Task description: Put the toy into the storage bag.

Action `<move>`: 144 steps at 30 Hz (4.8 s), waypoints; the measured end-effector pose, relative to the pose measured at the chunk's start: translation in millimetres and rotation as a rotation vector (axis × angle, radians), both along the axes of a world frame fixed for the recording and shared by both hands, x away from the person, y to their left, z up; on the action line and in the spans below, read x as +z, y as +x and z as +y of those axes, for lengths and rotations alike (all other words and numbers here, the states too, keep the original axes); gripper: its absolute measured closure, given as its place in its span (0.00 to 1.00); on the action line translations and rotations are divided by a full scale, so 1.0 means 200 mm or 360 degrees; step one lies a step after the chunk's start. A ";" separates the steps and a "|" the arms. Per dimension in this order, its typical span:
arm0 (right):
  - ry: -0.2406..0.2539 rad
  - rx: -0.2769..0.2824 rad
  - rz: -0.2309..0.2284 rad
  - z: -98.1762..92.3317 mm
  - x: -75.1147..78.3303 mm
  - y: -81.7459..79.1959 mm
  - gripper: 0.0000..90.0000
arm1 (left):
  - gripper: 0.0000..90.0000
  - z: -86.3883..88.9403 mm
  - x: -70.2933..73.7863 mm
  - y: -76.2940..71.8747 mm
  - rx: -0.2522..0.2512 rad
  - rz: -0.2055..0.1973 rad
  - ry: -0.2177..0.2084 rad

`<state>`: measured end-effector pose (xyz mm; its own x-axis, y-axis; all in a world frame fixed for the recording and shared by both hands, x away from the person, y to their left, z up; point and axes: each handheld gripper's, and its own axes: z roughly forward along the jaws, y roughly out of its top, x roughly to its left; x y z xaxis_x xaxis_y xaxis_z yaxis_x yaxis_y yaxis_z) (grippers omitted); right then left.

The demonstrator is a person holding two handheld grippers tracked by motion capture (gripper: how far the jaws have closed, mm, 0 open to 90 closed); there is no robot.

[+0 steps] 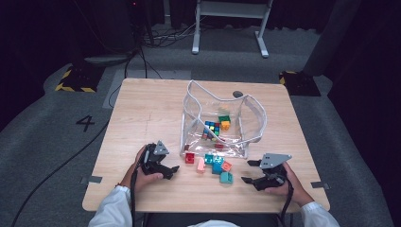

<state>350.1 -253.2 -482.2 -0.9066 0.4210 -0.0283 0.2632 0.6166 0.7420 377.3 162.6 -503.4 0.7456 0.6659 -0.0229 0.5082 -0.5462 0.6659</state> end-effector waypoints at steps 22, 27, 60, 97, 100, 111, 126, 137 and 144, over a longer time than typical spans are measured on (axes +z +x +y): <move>0.0058 0.0153 0.0016 0.25 -0.10 -0.03 0.58 | 0.06 0.00 0.00 0.00 0.0000 0.0000 0.0000; 0.0060 0.0170 0.0001 0.23 -0.10 -0.03 0.66 | 0.06 0.00 0.00 0.00 0.0000 0.0000 0.0000; 0.0152 -0.0194 -0.0140 -0.29 0.07 0.08 0.66 | 0.06 0.00 0.00 0.00 0.0009 0.0001 0.0004; 0.0305 -0.0392 -0.0395 -0.38 0.71 0.40 0.66 | 0.06 0.00 0.00 0.00 -0.0001 0.0010 -0.0002; 0.0298 -0.0387 -0.0413 -0.36 0.76 0.42 0.66 | 0.06 0.00 0.00 0.00 -0.0002 0.0006 0.0002; 0.0278 -0.0268 -0.0409 -0.16 0.85 0.49 0.66 | 0.06 0.00 0.00 0.00 -0.0002 0.0006 0.0001; 0.0048 -0.0001 -0.0338 0.15 0.81 0.59 0.66 | 0.06 0.00 0.00 0.00 -0.0002 0.0006 0.0001; -0.0307 0.0117 -0.0213 0.31 0.72 0.68 0.66 | 0.06 0.00 0.00 0.00 -0.0001 0.0006 0.0000; -0.0532 0.0123 -0.0143 0.35 0.67 0.72 0.66 | 0.06 0.00 0.00 0.00 -0.0002 0.0006 0.0001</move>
